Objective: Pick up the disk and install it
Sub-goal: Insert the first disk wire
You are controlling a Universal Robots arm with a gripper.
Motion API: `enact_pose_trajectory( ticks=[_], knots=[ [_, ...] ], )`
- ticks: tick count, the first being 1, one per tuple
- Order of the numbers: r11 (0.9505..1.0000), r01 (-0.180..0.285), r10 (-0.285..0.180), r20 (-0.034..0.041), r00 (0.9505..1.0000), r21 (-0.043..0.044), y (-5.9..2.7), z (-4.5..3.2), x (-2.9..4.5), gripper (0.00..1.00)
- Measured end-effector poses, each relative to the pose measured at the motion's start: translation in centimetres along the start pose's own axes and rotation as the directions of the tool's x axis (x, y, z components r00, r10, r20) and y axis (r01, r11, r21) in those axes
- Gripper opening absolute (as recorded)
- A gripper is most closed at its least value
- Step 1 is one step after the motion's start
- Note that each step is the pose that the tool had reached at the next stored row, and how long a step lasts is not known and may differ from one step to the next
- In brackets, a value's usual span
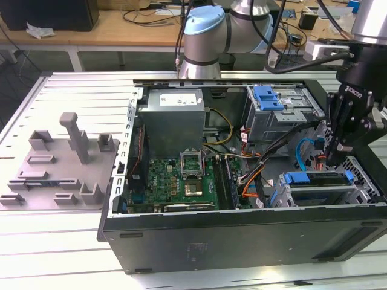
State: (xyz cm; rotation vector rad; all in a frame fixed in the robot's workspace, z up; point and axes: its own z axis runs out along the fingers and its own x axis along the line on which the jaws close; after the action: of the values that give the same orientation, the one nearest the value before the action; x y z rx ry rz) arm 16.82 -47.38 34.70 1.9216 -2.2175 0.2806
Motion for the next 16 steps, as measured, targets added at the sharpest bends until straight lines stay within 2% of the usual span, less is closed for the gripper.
enact_pose_trajectory(
  ticks=[10,13,16],
  knots=[
    [0.9993,0.033,-0.034,0.0228,0.9992,0.0141,0.43,0.13,0.49,0.17],
    [0.9993,0.031,-0.032,0.0342,0.9989,0.0229,0.71,0.25,0.92,0.17],
    [0.9991,0.028,-0.029,0.053,0.9982,0.032,0.86,0.36,1.35,0.17]
  ],
)
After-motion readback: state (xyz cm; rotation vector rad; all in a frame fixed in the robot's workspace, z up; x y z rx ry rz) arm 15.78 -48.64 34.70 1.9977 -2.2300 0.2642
